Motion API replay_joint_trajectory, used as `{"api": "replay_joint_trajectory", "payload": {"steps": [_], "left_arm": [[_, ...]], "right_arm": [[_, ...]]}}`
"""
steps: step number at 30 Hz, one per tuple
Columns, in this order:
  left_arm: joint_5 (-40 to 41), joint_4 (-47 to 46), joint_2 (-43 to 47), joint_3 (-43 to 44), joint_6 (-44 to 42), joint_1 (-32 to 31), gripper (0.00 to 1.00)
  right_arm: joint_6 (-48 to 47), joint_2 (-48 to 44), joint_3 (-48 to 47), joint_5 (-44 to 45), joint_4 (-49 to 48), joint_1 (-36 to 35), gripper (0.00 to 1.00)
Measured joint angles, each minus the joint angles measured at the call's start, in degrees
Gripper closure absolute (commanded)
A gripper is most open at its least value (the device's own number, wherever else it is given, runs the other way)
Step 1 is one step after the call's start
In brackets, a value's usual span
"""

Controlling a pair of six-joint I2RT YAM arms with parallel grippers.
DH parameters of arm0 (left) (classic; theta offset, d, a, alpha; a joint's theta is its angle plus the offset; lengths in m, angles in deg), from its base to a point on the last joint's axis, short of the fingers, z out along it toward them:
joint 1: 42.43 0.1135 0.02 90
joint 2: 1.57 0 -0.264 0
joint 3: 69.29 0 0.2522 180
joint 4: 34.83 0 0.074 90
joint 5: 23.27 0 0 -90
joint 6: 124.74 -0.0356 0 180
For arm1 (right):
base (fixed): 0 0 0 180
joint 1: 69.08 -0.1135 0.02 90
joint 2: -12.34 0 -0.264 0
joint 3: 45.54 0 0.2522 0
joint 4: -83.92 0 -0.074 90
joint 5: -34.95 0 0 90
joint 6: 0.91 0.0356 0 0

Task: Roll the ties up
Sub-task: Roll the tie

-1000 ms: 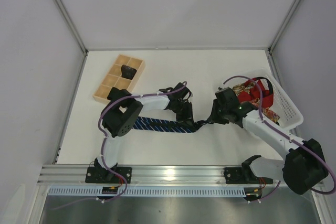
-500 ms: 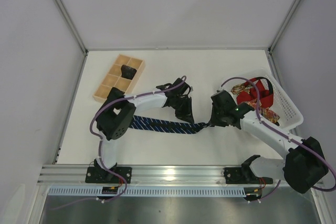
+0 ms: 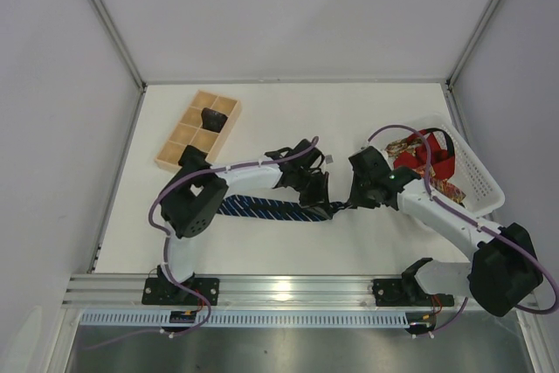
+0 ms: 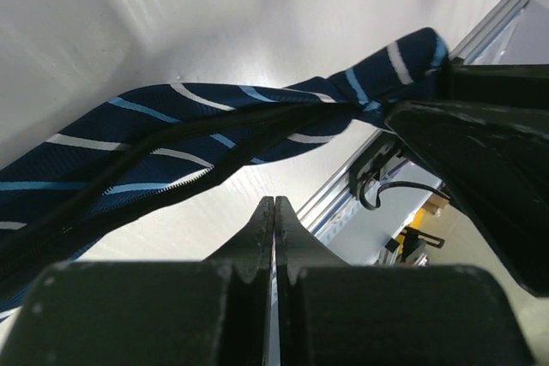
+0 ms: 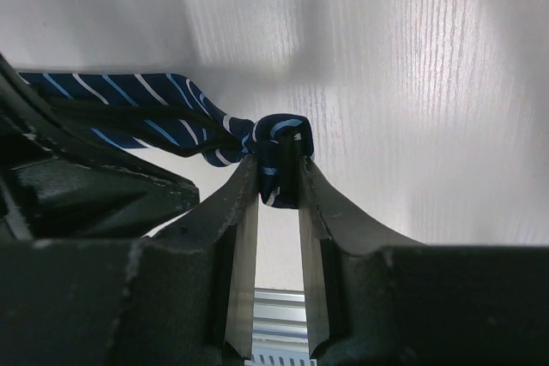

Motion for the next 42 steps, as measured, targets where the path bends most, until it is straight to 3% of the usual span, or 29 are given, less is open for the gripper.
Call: {"api": "replay_joint_trajectory", "payload": {"steps": [14,38,42], "left_arm": [[1.38,3.52,-5.68,3.52,-0.72,0.61,0.99],[3.26,3.87,-6.01,2.36,-2.40,2.84,1.00],[5.11,4.42,-4.59,1.20,-3.23,2.84,0.94]], "right_arm": [[1.07,0.24,0.02,-0.52,0.07,-0.63,1.00],[-0.70,3.89,-4.15,2.75,1.16,-5.73,0.99],[-1.55,5.11,-5.99,4.59,2.05,-7.02,0.99]]}}
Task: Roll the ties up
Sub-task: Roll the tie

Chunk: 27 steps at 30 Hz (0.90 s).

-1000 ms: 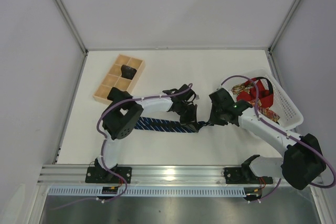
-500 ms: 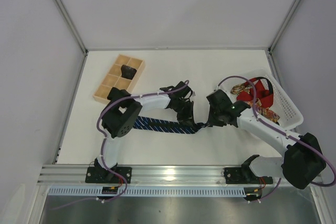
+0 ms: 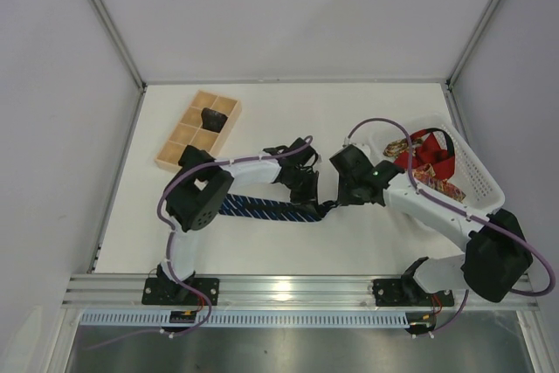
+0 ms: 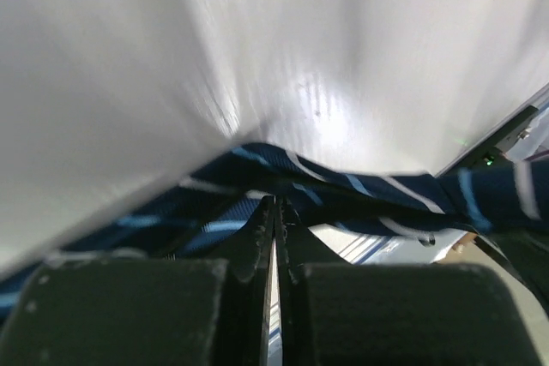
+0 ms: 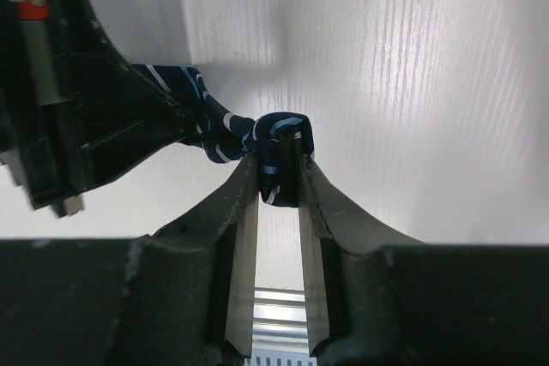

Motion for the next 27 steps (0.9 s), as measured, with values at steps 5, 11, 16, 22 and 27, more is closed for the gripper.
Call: {"api": "replay_joint_trajectory", "payload": {"steps": [5,11,16,22,27], "left_arm": [[3.32,2.40,5.55,-0.04,-2.01,0.42,0.89],[4.81,2.14,12.31,-2.82,-2.91,3.37,0.92],[5.75,1.07,14.82,-11.34,-2.93,7.85,0.95],[7.17,0.87,15.76,-19.54,-2.91,11.28,0.96],[7.19,-0.07,18.14,-21.00,-2.91,11.63,0.96]], "right_arm": [[-0.61,1.29,-1.14,2.03,0.94,-1.31,0.99],[-1.27,2.95,-2.34,4.09,1.99,-3.48,0.99],[-1.64,4.57,-4.50,5.64,2.99,-5.20,0.97],[-1.73,8.74,-9.22,7.76,4.63,-7.65,0.94],[-1.68,12.81,-12.11,9.25,6.19,-10.21,0.94]]}}
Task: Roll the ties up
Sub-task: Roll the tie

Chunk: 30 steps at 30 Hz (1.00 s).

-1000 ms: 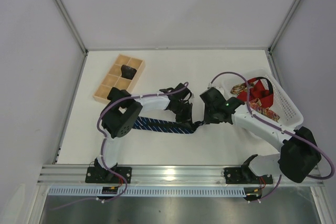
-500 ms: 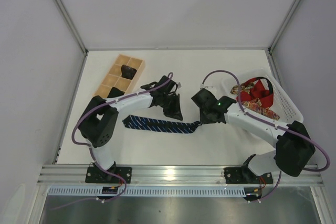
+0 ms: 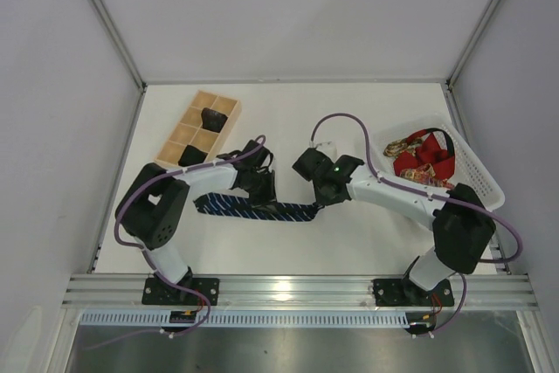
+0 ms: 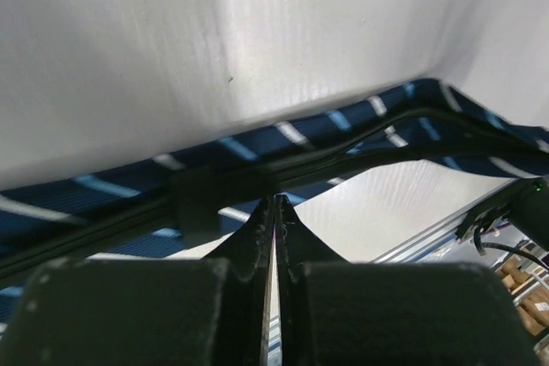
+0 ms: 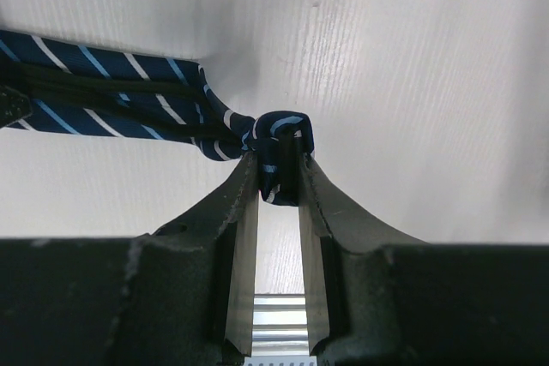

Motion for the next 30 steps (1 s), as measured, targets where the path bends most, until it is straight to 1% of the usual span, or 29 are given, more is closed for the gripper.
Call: {"api": "replay_joint_trajectory", "payload": {"steps": [12,13,16,19,21,26,30], "left_arm": [[-0.72,-4.66,0.11,-3.17,0.15,0.15,0.97],[-0.98,-5.20,0.11,-3.39,0.20,0.15,0.98],[-1.70,-6.36,0.11,-3.87,0.22,0.22,0.98],[-2.10,-7.10,0.11,-4.13,0.26,0.26,0.98],[-2.14,-7.17,0.15,-4.17,0.26,0.26,0.95],[-1.95,-6.08,1.36,-4.17,0.11,0.26,0.84],[-1.51,-3.78,4.85,-3.98,0.04,0.37,0.77]], "right_arm": [[-0.11,9.99,-10.25,3.37,4.17,-6.47,0.92],[-0.26,10.62,-11.17,3.54,4.42,-6.93,0.93],[-0.42,12.15,-13.27,3.96,4.92,-8.09,1.00],[-0.44,13.29,-14.78,5.03,5.99,-8.70,1.00],[-0.44,13.35,-14.78,5.79,6.49,-8.92,1.00],[-0.35,12.55,-12.26,7.69,6.82,-8.52,1.00],[-0.28,11.32,-9.46,7.74,7.02,-8.11,1.00]]}}
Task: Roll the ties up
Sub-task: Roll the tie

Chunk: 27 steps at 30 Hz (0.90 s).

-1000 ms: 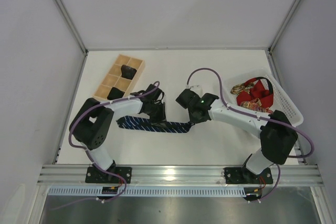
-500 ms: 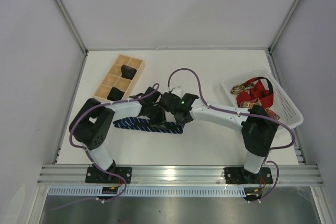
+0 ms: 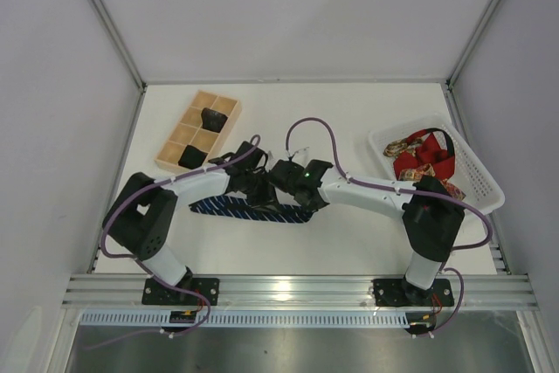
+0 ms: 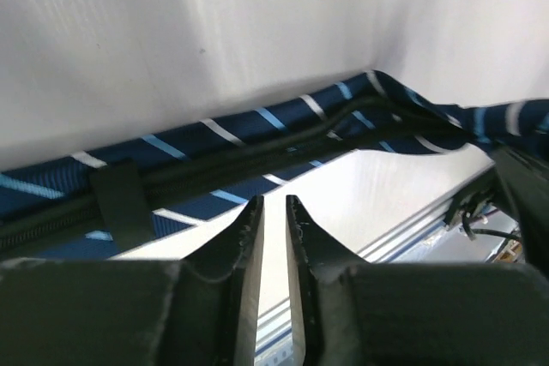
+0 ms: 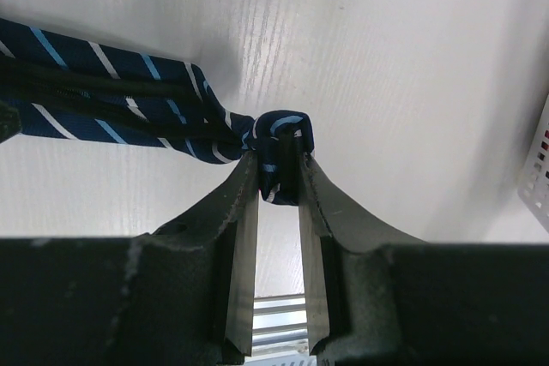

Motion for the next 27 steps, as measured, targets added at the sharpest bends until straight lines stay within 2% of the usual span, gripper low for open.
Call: {"api": "replay_joint_trajectory", "payload": {"steps": [4,13,27], "left_arm": [[0.26,1.40,2.69,1.03,-0.07,0.50,0.74],[1.86,2.23,4.02,-0.63,-0.96,3.91,0.76],[1.51,0.26,2.23,-2.69,-0.42,3.93,0.77]], "right_arm": [[-0.04,-0.13,0.04,0.04,-0.15,0.04,1.00],[-0.55,-0.72,0.55,1.29,-0.04,0.35,0.99],[-1.07,-7.74,9.07,1.60,0.92,1.86,0.98]]}}
